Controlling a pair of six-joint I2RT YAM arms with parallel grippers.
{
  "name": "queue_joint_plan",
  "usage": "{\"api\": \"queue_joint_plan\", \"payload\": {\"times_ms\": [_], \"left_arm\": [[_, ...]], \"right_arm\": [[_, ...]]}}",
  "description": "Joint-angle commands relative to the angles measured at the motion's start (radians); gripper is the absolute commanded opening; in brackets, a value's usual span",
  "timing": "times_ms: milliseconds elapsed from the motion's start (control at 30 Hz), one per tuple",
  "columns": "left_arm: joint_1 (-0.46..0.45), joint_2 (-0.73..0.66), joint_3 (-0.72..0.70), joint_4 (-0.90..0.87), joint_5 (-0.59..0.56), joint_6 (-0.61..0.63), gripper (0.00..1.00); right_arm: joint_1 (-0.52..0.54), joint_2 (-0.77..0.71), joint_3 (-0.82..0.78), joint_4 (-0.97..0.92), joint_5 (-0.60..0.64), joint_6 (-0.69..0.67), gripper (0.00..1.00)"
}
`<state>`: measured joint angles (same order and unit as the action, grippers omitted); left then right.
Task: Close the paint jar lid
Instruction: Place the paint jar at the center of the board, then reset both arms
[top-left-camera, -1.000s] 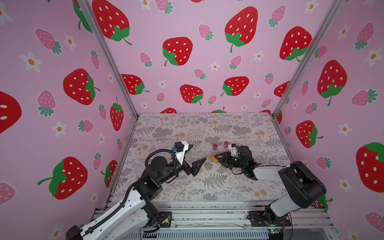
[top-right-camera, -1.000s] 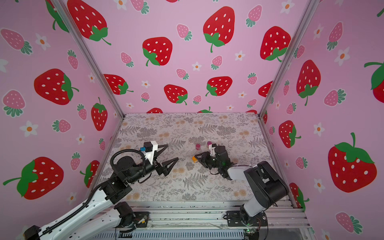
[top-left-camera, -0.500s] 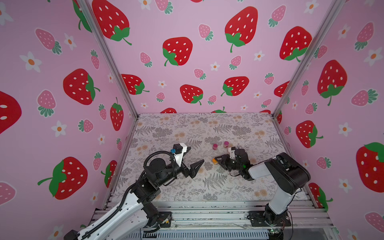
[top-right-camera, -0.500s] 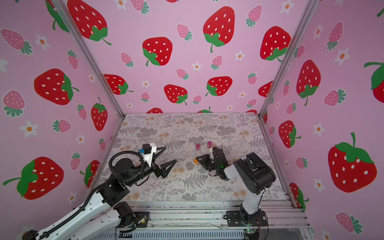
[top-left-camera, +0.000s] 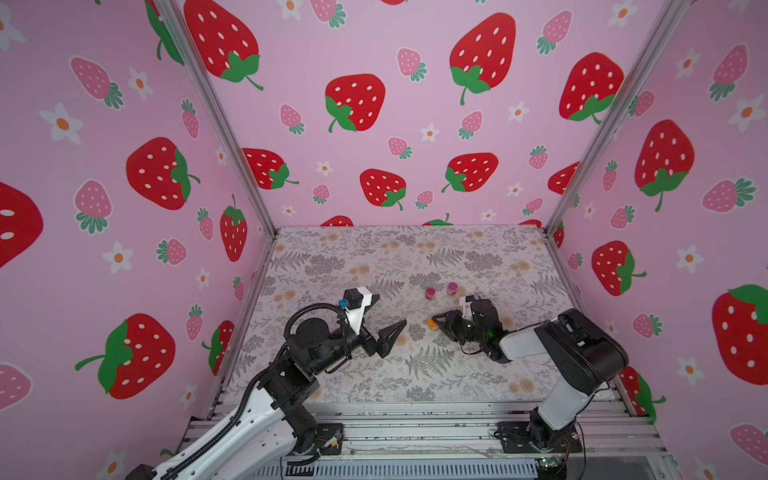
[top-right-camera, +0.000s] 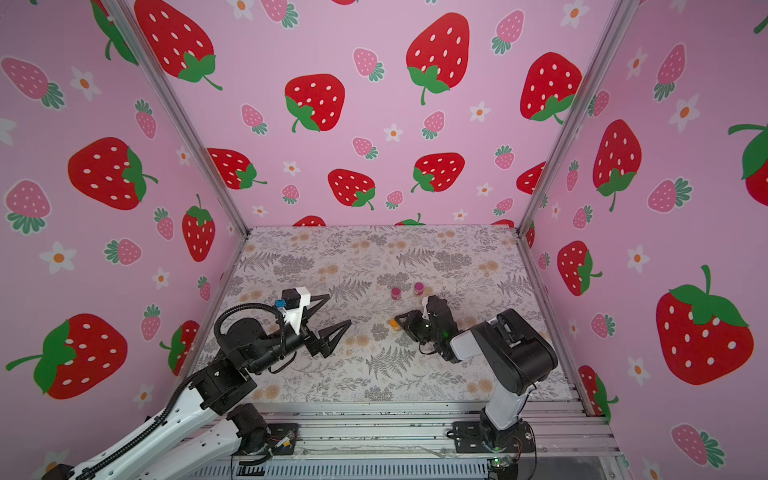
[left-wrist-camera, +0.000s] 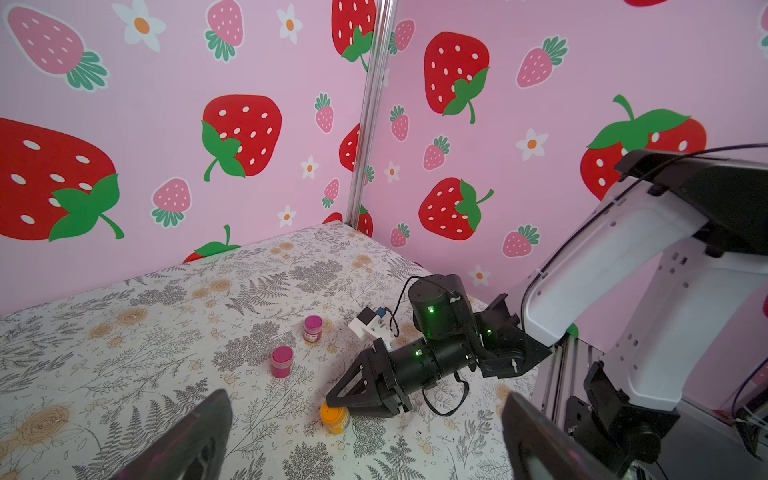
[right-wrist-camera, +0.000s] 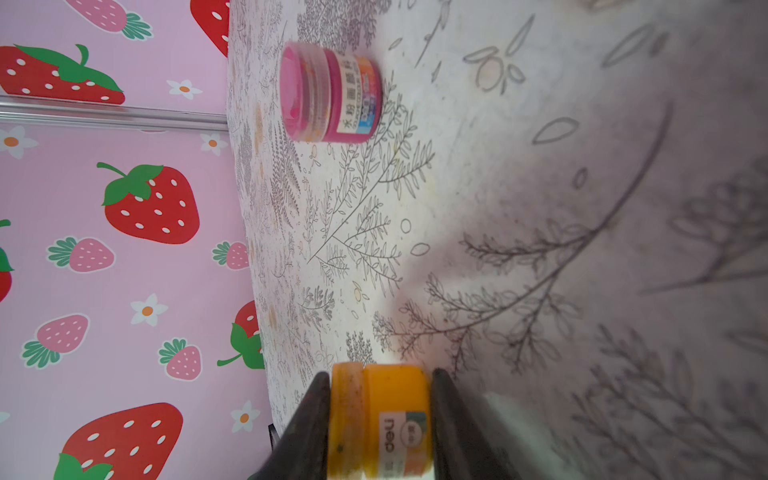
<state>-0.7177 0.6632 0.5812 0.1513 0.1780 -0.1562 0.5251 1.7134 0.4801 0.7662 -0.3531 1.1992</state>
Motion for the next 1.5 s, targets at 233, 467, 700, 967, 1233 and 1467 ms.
{"api": "queue_joint_plan", "payload": {"times_ms": [233,467,700,967,1233,1467], "left_arm": [[0.002,-0.013,0.016,-0.017,-0.018,0.009,0.99],[0.002,-0.011,0.02,-0.016,-0.025,0.008,0.99],[0.002,-0.008,0.026,-0.023,-0.029,0.01,0.99],[0.073,0.001,-0.033,0.042,-0.137,-0.043,0.99],[0.414,0.148,-0.068,0.024,-0.417,-0.056,0.99],[0.564,0.141,-0.355,0.387,-0.556,0.105,0.99]], "right_arm": [[-0.004,-0.058,-0.086,-0.089,0.058,0.005,0.41],[-0.004,-0.12,-0.118,-0.138,0.079,0.003,0.51],[-0.005,-0.208,-0.168,-0.155,0.078,0.02,0.65],[-0.037,-0.677,-0.105,-0.65,0.225,-0.236,0.89],[-0.132,-0.912,0.054,-0.919,0.861,-0.83,0.99],[-0.524,-0.626,-0.064,-0.473,0.694,-0.908,0.99]]}}
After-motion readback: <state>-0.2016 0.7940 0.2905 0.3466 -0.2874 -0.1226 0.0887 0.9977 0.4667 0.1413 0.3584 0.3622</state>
